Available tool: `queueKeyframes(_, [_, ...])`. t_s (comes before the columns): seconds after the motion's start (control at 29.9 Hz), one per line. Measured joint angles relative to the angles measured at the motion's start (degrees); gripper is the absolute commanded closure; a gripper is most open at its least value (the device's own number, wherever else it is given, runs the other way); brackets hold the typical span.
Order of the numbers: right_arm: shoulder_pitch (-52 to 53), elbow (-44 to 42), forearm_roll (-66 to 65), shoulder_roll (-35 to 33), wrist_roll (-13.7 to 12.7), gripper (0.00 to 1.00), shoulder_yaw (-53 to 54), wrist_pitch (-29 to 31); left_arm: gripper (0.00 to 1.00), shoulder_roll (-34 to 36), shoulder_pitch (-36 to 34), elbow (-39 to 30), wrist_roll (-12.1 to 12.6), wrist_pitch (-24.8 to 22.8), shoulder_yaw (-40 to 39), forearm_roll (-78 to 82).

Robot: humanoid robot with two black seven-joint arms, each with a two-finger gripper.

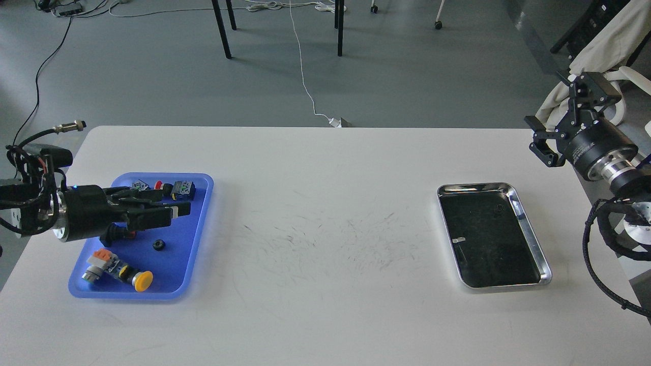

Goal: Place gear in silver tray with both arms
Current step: 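Grasp a small black gear in the blue tray with the left gripper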

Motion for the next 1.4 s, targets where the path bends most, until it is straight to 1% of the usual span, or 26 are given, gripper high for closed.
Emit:
queueKeyframes(0.13, [0.0,0.0,0.0,-0.3,0.0,0.03,0.1,-0.1,0.01,-1.0,1.8,2.2,0.0,1.6,0.0,-0.4])
queueKeyframes(0.33, [0.0,0.0,-0.1,-0.2,0.0,0.03,0.2,-0.1,0.02,-2.4,2.4,3.9,-0.1,3.3,0.0,-3.6])
queueKeyframes(0.37, [0.0,0.0,-0.1,-0.1,0.0,0.03,0.2,-0.1,0.02,-2.4,2.4,4.3,-0.1,3.6,0.1,-3.2])
queueKeyframes(0.4, [0.0,0.0,-0.1,0.0,0.0,0.03,0.2,-0.1,0.07,-2.4,2.6,4.9,-0.1,4.0,0.3,-2.1])
queueKeyframes(0.43, [0.0,0.0,-0.1,0.1,0.0,0.03,0.1,-0.1,0.12,-2.5,3.0,5.7,-0.1,4.7,0.5,-0.2])
queueKeyframes(0.47, [0.0,0.0,-0.1,0.1,0.0,0.03,0.1,-0.1,0.13,-2.6,3.4,6.4,-0.1,5.5,0.8,2.1])
queueKeyframes(0.67, [-0.1,0.0,-0.1,-0.2,0.0,0.03,0.0,-0.1,0.13,-3.3,4.9,10.3,-0.1,11.5,1.6,12.8])
queueKeyframes(0.8, [-0.2,0.1,-0.1,-0.3,0.0,0.03,0.0,-0.1,0.13,-3.5,5.5,12.9,-0.1,13.9,2.6,15.6])
queueKeyframes(1.0, [-0.3,0.1,-0.5,-0.3,0.0,0.03,-0.2,-0.1,0.13,-3.6,6.1,13.3,-0.1,18.3,5.3,17.7])
queueKeyframes(1.2, [-0.4,-0.1,-0.8,-0.1,0.0,0.03,-0.5,-0.3,0.16,-7.2,6.1,13.7,-0.1,19.2,6.1,16.9])
queueKeyframes(1.3, [-0.4,0.0,-0.9,-0.1,0.0,0.03,-0.5,-0.7,0.22,-9.2,6.1,14.4,-0.1,19.2,6.1,16.4])
queueKeyframes(1.4, [-0.4,0.1,-1.0,-0.3,0.0,0.03,-0.5,-0.8,0.23,-11.0,6.1,16.4,0.0,19.3,6.1,16.2])
